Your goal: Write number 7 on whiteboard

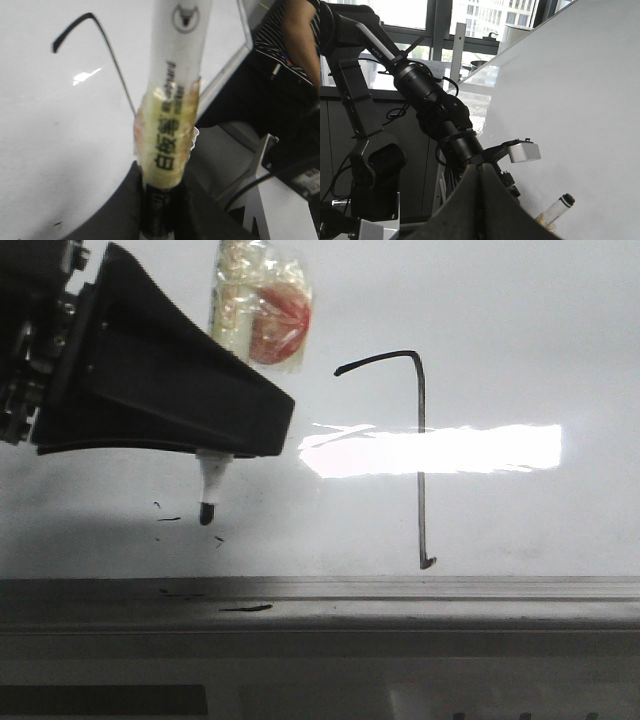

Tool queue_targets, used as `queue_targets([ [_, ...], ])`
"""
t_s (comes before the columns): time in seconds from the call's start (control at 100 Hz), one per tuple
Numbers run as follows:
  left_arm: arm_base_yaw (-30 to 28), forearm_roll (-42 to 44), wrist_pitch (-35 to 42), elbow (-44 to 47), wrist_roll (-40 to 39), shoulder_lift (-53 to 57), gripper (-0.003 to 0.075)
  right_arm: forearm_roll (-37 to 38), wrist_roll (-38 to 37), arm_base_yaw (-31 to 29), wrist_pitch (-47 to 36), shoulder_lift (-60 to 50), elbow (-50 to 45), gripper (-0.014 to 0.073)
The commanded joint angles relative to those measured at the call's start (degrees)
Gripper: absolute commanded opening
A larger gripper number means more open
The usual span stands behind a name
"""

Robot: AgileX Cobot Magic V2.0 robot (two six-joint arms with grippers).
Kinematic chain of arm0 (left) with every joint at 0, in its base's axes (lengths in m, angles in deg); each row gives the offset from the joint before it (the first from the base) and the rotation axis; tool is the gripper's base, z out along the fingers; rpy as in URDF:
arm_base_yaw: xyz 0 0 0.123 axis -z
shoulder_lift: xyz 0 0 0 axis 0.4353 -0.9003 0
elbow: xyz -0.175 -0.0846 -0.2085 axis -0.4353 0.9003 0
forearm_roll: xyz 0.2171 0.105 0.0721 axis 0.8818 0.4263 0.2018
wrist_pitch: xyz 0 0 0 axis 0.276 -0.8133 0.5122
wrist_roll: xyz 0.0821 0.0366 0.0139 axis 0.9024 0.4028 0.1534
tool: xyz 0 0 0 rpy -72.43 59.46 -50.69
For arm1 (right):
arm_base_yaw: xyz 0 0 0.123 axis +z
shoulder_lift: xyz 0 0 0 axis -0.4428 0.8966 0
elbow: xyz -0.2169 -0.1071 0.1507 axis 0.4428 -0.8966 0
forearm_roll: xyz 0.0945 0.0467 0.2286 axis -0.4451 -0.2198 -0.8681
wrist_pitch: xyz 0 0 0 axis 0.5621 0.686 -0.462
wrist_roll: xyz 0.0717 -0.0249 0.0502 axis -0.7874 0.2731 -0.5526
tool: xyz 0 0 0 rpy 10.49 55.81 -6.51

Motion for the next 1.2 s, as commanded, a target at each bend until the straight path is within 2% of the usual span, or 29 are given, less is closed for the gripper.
queue_targets([
  [0.0,0.01,-1.74,4.75,-1.66,-4.70,0.75,-0.0020,0.24,0.41,-0.13,-3.90,0.06,1.88,-0.0050],
  [0.12,0.01,-2.91,11.19,-1.66,-4.79,0.75,-0.0021,0.24,0.41,-0.13,-3.88,0.06,1.88,-0.0050],
  [0.23,0.01,-3.40,16.66,-1.78,-8.09,0.66,-0.0021,0.24,0.41,-0.13,-3.88,0.06,1.88,-0.0050],
  [0.42,0.01,-3.40,21.47,-1.78,-8.07,0.66,-0.0021,0.34,0.41,-0.13,-3.88,0.06,1.88,-0.0050],
  [0.55,0.01,-3.40,23.26,-1.78,-8.07,0.27,-0.0021,0.34,0.41,-0.13,-3.88,0.06,1.80,-0.0050],
  [0.95,0.01,-3.40,21.47,-3.87,-8.07,-8.65,-0.0021,0.34,0.41,-0.13,-3.88,2.26,1.66,-0.0050],
  [1.19,0.01,-3.40,28.83,-4.70,-8.07,-9.66,-0.0021,0.24,0.41,-0.13,-3.88,2.34,1.66,-0.0050],
])
